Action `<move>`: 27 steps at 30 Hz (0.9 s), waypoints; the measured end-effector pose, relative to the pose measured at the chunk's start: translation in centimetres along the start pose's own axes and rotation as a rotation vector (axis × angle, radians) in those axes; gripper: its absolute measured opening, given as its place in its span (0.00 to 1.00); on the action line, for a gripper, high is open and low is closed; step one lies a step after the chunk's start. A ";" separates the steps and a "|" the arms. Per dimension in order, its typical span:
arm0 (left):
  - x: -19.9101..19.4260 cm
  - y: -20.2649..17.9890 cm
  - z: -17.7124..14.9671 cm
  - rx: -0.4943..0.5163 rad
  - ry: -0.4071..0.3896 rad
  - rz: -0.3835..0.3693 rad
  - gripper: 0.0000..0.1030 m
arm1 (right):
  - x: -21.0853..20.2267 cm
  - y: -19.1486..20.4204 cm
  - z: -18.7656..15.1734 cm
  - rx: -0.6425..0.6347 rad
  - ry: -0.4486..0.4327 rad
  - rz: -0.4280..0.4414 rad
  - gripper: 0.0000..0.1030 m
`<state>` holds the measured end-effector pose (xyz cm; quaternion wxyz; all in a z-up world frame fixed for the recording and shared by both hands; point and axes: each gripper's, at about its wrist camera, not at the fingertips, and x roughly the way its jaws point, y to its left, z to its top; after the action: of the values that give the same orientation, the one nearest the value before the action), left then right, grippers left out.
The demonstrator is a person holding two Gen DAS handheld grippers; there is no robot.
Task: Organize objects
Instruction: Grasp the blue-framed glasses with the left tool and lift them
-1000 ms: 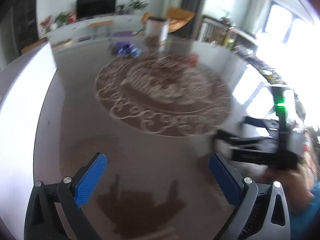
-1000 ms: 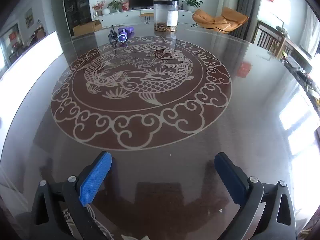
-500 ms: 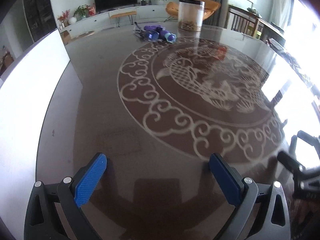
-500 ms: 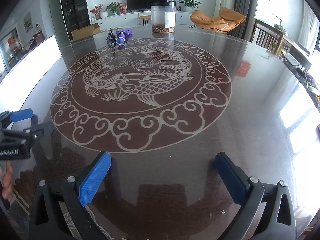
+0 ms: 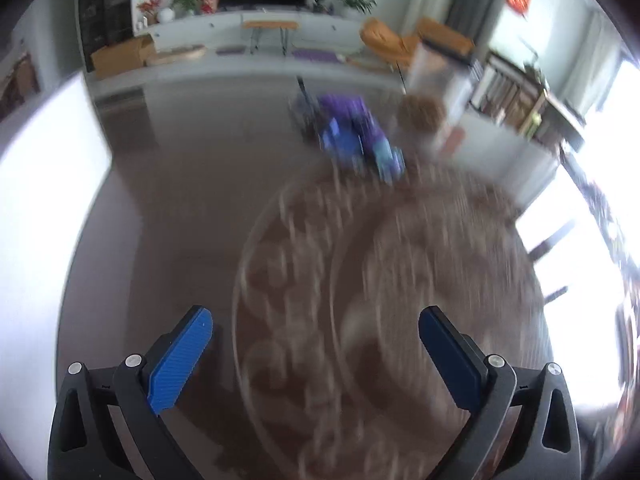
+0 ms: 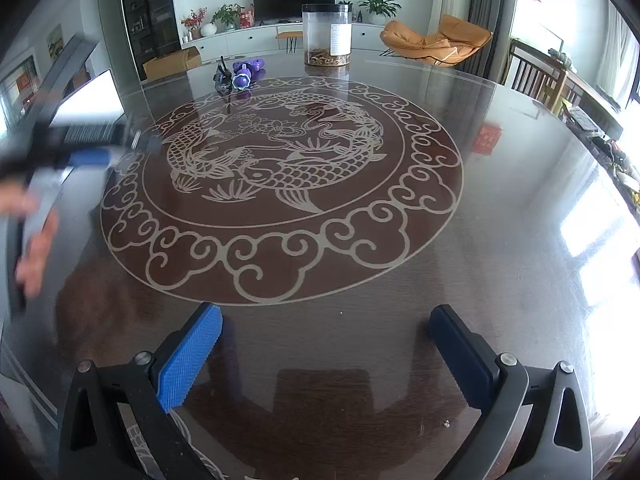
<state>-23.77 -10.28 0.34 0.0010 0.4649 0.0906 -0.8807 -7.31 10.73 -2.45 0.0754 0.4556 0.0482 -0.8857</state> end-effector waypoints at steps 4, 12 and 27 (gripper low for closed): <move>2.0 -0.1 5.2 -0.017 -0.069 -0.010 1.00 | 0.0 0.0 0.0 0.000 0.000 0.001 1.00; 7.9 -0.9 11.1 -0.067 -0.089 0.068 1.00 | 0.2 -0.1 0.2 -0.002 0.000 0.002 1.00; 12.6 -1.6 13.8 0.092 -0.043 0.151 0.29 | 0.2 -0.1 0.2 -0.004 0.000 0.003 1.00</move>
<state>-42.40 -9.87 -2.14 0.0479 0.4510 0.0149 -0.8911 -7.59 10.79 -2.48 0.0777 0.4555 0.0492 -0.8855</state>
